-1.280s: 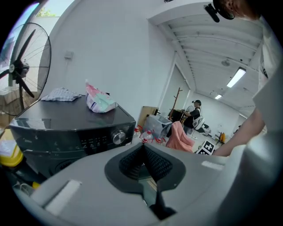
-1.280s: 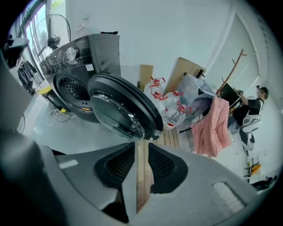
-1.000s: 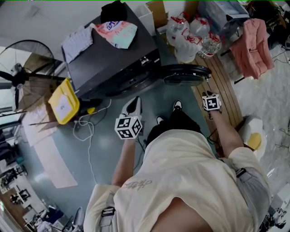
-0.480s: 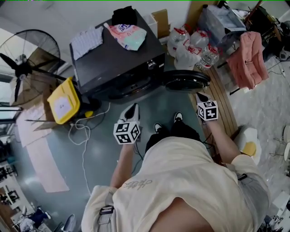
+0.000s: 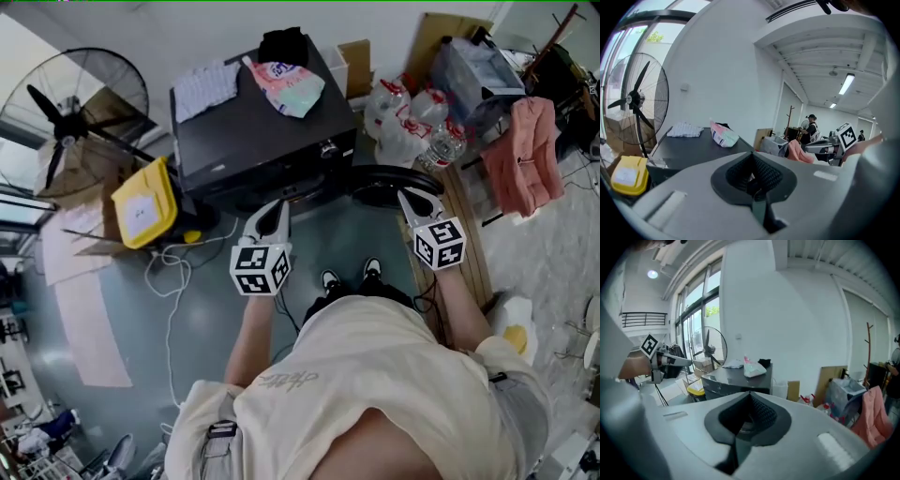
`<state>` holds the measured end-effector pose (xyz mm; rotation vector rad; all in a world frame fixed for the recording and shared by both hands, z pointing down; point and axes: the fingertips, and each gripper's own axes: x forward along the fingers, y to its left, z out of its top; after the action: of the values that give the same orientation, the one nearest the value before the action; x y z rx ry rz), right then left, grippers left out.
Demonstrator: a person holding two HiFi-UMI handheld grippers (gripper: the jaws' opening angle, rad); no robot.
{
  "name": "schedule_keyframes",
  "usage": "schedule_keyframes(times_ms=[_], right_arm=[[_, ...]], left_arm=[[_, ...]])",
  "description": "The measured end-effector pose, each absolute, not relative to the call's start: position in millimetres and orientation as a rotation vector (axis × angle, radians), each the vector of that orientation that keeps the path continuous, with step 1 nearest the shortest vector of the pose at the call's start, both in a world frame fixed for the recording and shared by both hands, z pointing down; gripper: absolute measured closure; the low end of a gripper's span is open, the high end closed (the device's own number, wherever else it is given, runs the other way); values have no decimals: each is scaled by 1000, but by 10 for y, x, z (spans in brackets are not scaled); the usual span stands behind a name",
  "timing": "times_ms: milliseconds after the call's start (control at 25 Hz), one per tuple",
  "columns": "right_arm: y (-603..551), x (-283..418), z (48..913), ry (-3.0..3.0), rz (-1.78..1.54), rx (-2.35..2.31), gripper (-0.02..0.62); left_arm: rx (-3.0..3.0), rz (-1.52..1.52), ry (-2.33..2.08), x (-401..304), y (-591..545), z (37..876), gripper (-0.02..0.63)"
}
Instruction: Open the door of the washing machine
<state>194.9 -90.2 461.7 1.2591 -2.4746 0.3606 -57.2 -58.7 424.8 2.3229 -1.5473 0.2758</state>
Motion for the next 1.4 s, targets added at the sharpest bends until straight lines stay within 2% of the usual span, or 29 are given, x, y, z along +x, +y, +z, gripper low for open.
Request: schedule_keyframes(times_ms=[320,640,1080,1400], right_arm=[[-1093,1619,3675,-2671,106,1155,594],[-1287,1714,3009,-2776,-24,1204,594],[-1362,1797,2584,-2851,-144,1170,594],[-1517,1935,2624,-2876,-90,1199,594]], left_arm=[[2479,169,-1592,-333,-781,3544,592],[2554,103,-1647,-150,-997,3080,592],[2579,52,-1753,-132,-1175,2741,592],[2519,-55,-1770,-198,-1206,2703,592]])
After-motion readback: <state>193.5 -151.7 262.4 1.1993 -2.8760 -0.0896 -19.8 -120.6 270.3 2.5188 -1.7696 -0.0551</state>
